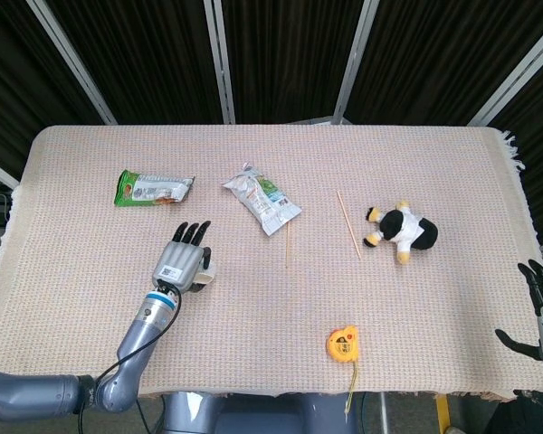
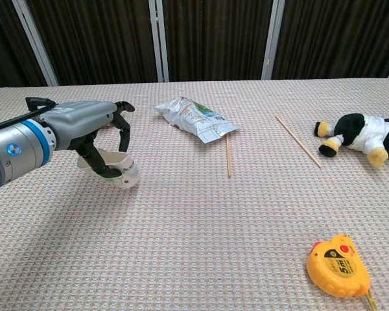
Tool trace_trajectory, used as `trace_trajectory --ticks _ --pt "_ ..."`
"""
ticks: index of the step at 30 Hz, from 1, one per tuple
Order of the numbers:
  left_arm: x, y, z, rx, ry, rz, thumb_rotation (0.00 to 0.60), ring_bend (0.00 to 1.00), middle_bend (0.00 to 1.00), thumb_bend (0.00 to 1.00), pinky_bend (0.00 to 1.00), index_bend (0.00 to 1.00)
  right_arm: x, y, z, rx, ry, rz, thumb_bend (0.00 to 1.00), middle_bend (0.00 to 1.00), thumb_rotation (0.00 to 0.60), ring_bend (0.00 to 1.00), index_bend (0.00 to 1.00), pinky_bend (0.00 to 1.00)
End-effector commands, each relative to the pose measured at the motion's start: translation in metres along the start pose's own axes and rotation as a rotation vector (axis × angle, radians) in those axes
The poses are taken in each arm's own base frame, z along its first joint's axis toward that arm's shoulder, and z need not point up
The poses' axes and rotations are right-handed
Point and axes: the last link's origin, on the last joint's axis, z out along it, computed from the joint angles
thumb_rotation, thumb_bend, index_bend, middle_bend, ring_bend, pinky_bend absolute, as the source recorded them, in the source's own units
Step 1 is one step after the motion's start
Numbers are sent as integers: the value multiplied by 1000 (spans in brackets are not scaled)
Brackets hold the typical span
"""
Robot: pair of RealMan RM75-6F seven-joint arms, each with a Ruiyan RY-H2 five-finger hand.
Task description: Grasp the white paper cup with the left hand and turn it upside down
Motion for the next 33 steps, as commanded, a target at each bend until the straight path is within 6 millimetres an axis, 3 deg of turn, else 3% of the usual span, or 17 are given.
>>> trace_trajectory --ticks 1,9,14,17,21,26,33 --pt "-14 -14 -7 -38 11 -249 600 0 0 184 0 550 -1 -1 0 2 -3 -3 73 0 600 0 14 0" --pt "-38 -42 -8 -49 -52 -354 600 0 0 183 0 533 -4 -2 0 2 -12 -12 74 0 600 0 14 0" --pt "-36 -70 -6 0 -40 -279 600 0 0 183 0 500 -4 -2 1 -3 -8 -18 74 0 600 0 14 0" --pt "-32 -79 -6 22 -31 -232 600 0 0 183 0 407 -5 -1 2 -7 -7 -16 74 0 600 0 14 0" --pt "-29 -83 -7 39 -34 -191 600 0 0 173 0 193 -5 -2 1 -7 -5 -16 74 0 600 0 14 0" --pt "-24 -80 -6 52 -42 -144 600 0 0 163 0 158 -4 -3 0 -2 -1 -14 74 0 600 0 15 0" --pt "-20 -62 -2 62 -32 14 600 0 0 163 0 164 -3 -2 0 -5 6 -15 76 0 600 0 15 0"
